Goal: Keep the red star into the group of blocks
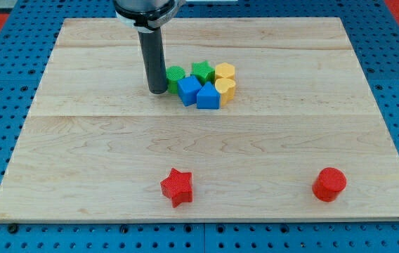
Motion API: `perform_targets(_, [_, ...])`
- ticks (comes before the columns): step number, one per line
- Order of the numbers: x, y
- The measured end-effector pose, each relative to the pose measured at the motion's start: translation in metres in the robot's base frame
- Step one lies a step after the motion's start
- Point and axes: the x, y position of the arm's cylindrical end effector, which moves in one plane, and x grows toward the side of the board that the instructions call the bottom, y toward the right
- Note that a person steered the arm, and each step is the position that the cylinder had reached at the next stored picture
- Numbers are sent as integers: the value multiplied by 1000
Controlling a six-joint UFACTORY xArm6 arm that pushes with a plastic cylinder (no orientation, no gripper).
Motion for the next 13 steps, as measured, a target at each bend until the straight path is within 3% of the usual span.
perform_targets(1, [32,-67])
perform_targets(2, [130,-114])
perform_targets(3, [227,-111])
perform_targets(4, [231,-71])
perform_targets(5, [233,27])
perform_targets(7, [221,41])
perform_targets(8, [212,82])
perform_targets(10, [116,73])
perform_targets(12, [139,34])
perform_targets(13, [86,3])
